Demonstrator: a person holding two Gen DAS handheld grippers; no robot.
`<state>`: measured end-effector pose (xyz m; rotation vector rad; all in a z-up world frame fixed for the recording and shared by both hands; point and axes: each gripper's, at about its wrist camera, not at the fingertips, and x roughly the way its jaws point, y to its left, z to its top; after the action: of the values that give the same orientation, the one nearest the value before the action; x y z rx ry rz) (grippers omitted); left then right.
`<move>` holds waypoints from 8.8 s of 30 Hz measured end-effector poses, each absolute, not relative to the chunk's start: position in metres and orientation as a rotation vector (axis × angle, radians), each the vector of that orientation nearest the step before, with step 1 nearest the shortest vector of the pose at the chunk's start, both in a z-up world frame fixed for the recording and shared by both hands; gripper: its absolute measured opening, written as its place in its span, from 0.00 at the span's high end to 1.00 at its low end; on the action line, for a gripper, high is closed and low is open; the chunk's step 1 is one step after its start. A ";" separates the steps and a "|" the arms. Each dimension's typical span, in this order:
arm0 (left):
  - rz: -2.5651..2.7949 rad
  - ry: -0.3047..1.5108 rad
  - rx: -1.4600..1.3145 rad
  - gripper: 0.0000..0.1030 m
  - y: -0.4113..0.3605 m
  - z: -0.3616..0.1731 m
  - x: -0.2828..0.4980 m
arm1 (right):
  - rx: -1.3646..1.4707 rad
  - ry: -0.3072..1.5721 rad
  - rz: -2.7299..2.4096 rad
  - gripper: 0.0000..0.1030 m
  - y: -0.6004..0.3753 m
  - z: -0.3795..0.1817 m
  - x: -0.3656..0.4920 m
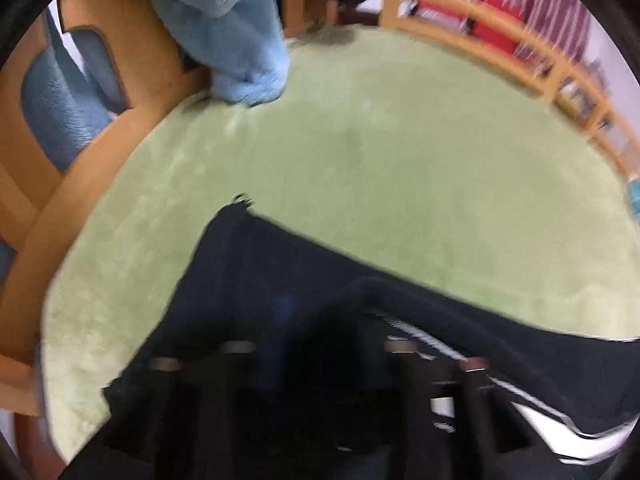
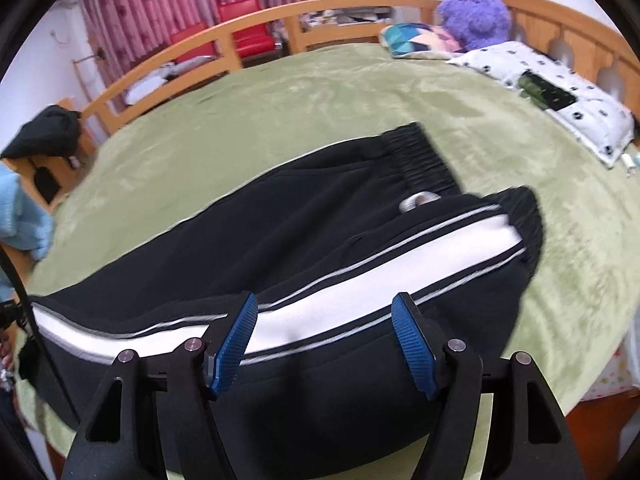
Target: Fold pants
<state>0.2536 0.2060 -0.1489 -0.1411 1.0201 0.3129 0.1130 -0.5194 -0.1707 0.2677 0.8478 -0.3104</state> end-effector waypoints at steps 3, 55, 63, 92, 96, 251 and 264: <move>0.343 0.992 -0.047 0.37 0.193 -0.145 0.249 | 0.242 0.829 -0.406 0.32 -0.543 -0.169 0.112; -0.023 0.911 -0.209 0.22 0.207 -0.118 0.200 | 0.192 0.862 -0.411 0.20 -0.586 -0.151 0.254; 0.178 1.006 0.060 0.51 0.161 -0.170 0.215 | 0.164 0.851 -0.349 0.20 -0.523 -0.150 0.232; -0.527 0.958 0.172 0.27 0.004 -0.143 0.228 | 0.171 0.918 0.065 0.20 -0.408 -0.189 0.211; -0.632 1.030 0.329 0.27 -0.049 -0.168 0.228 | 0.200 0.885 0.030 0.20 -0.425 -0.184 0.187; 0.148 0.895 -0.542 0.33 0.289 -0.214 0.155 | 0.164 0.945 -0.351 0.28 -0.434 -0.249 0.097; 0.088 0.766 -0.269 0.74 0.230 -0.114 0.149 | 0.126 0.855 -0.315 0.48 -0.370 -0.185 0.079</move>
<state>0.1490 0.2302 -0.1137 -0.2691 0.7662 0.0884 0.0790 -0.3704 -0.1847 0.1263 0.8545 -0.3154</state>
